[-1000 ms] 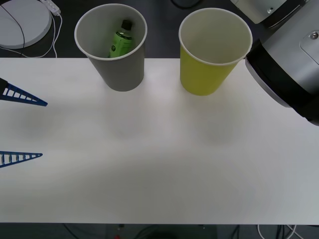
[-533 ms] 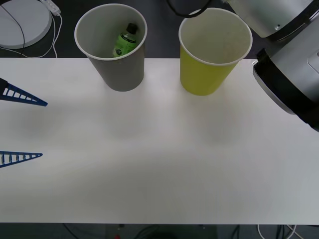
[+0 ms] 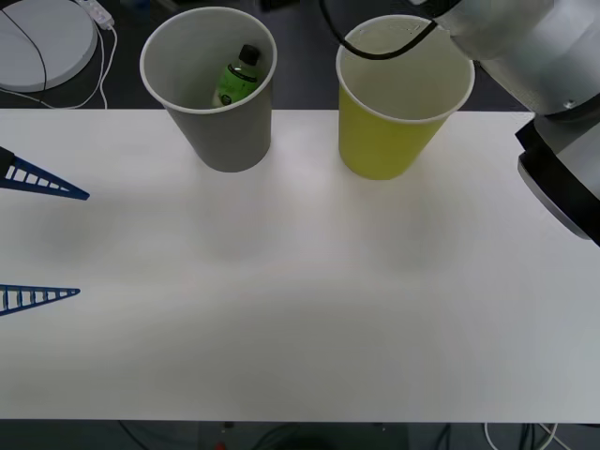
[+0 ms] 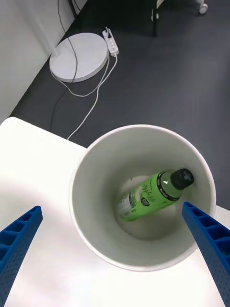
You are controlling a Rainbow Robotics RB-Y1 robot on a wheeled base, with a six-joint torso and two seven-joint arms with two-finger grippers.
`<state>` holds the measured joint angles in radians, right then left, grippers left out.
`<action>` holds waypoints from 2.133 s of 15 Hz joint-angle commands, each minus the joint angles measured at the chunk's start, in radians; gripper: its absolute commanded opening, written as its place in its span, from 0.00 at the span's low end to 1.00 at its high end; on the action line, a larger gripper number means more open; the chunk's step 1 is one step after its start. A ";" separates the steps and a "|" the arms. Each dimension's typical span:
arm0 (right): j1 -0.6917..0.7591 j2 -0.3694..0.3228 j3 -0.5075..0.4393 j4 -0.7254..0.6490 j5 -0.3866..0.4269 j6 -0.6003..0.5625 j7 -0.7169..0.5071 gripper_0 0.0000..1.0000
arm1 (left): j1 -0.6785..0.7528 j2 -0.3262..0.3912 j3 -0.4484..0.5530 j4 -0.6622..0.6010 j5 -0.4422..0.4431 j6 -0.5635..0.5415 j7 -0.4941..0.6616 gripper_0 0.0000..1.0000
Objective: Put the can into the green bin and the plastic bottle into the gray bin
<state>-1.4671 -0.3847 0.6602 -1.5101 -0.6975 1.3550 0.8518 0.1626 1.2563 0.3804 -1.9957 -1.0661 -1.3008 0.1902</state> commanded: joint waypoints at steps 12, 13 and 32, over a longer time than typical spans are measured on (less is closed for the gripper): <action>0.189 -0.232 0.036 -0.340 -0.071 -0.142 0.012 1.00 | 0.000 0.000 0.000 0.000 0.000 0.000 0.000 1.00; 0.209 -0.247 0.036 -0.352 -0.071 -0.171 0.016 1.00 | 0.000 0.000 0.000 0.000 0.000 0.000 0.000 1.00; 0.461 -0.692 0.105 -0.696 -0.056 -0.748 -0.043 1.00 | 0.000 0.000 0.000 0.000 0.000 0.000 0.000 1.00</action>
<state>-1.0238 -1.0568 0.7654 -2.1889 -0.7608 0.6382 0.8140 0.1626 1.2563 0.3804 -1.9957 -1.0661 -1.3008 0.1902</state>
